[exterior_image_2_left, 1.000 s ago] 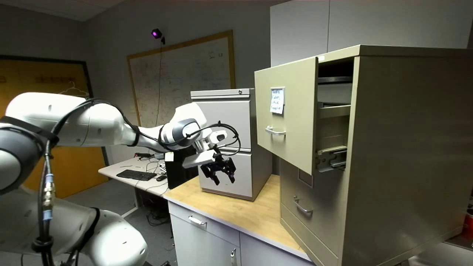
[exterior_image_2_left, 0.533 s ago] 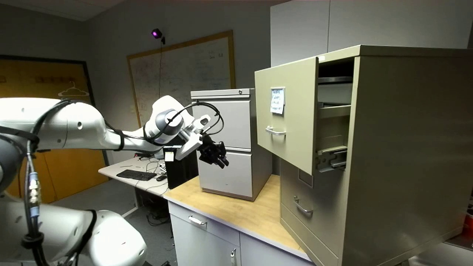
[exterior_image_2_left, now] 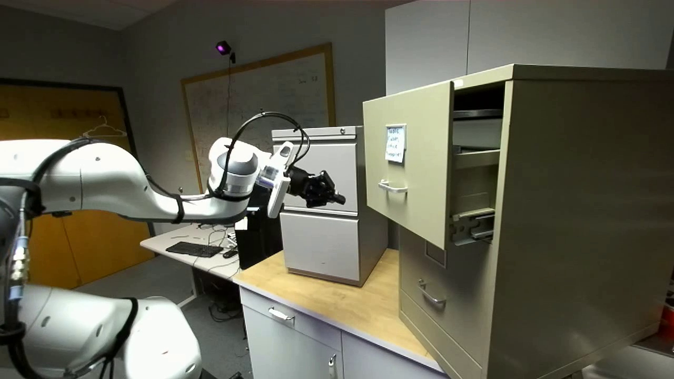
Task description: Close the top right drawer
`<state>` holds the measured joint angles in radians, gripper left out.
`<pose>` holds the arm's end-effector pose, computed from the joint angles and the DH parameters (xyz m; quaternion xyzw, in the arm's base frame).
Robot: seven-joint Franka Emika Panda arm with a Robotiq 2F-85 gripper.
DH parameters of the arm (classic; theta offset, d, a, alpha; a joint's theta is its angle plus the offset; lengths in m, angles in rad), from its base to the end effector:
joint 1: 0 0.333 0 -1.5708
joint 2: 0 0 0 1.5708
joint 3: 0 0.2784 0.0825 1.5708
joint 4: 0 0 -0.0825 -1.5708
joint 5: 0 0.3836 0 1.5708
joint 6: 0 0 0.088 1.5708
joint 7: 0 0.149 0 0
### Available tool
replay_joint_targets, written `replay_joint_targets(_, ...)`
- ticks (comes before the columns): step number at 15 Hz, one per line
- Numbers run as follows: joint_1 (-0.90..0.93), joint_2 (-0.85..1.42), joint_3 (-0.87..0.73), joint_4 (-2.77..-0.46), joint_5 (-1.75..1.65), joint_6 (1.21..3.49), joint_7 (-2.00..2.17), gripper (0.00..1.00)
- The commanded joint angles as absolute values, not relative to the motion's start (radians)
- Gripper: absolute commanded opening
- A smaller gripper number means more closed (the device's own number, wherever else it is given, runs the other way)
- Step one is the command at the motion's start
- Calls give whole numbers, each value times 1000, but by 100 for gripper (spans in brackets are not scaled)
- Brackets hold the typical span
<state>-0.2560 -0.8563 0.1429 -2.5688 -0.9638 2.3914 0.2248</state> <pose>0.3944 -0.0707 0.5603 0.8422 0.0704 0.2950 0.4457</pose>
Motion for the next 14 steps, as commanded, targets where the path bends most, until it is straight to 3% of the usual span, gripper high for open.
replay_joint_targets(1,-337,-820,131,-2497,-1194,2427,405,0)
replay_joint_targets(8,-259,-723,79,-2344,-1587,2274,793,0)
replay_joint_targets(14,-103,-600,-54,-2227,-1602,2241,821,0)
